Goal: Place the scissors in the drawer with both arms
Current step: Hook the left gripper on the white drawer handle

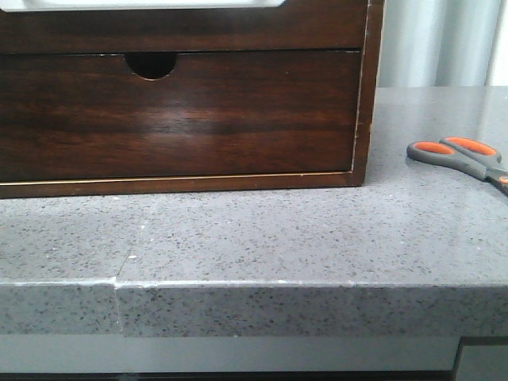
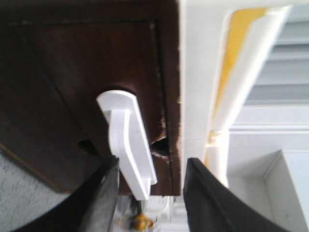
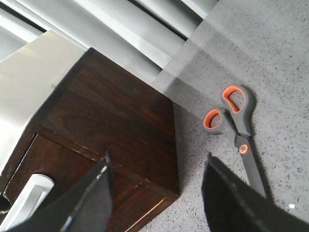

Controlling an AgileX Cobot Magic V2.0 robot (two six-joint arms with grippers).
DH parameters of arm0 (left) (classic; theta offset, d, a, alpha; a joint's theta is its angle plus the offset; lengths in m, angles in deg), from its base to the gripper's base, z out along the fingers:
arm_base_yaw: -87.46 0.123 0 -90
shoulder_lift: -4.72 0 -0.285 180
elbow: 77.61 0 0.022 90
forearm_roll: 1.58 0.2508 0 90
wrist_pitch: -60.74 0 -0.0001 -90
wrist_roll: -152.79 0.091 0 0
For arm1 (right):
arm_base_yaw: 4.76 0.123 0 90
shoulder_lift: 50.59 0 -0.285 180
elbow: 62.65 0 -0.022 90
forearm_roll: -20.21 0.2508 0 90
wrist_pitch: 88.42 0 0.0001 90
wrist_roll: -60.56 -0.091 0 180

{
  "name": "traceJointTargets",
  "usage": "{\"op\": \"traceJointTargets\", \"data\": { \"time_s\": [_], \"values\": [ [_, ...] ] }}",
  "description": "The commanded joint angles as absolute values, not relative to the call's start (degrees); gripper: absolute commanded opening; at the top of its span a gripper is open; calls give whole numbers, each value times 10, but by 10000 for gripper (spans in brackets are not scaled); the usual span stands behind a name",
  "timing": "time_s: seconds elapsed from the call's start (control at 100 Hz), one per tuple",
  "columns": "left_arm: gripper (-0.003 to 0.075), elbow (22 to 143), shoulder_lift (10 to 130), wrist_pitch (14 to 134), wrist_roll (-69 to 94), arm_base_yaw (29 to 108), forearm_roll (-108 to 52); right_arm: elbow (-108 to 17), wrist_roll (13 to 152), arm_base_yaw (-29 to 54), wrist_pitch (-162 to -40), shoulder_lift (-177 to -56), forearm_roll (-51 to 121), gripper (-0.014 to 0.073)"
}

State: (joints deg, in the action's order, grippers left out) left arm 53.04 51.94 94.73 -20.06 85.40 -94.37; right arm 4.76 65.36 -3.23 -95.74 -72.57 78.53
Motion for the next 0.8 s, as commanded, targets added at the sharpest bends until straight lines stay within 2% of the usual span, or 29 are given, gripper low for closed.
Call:
{"op": "traceJointTargets", "data": {
  "time_s": [0.0,0.13,0.37,0.72,0.79],
  "values": [
    [339,562,572,973,-190,825,-982,27,657,-31,-934,-734,790,365],
    [362,569,646,983,-134,773,-1078,27,657,-31,-934,-734,790,365],
    [362,620,729,946,-120,692,-1079,27,657,-31,-937,-734,790,365],
    [356,661,770,909,-116,684,-1079,27,657,-31,-939,-734,789,364],
    [334,661,775,911,-116,683,-1079,27,657,-31,-939,-734,789,364]
  ]
}}
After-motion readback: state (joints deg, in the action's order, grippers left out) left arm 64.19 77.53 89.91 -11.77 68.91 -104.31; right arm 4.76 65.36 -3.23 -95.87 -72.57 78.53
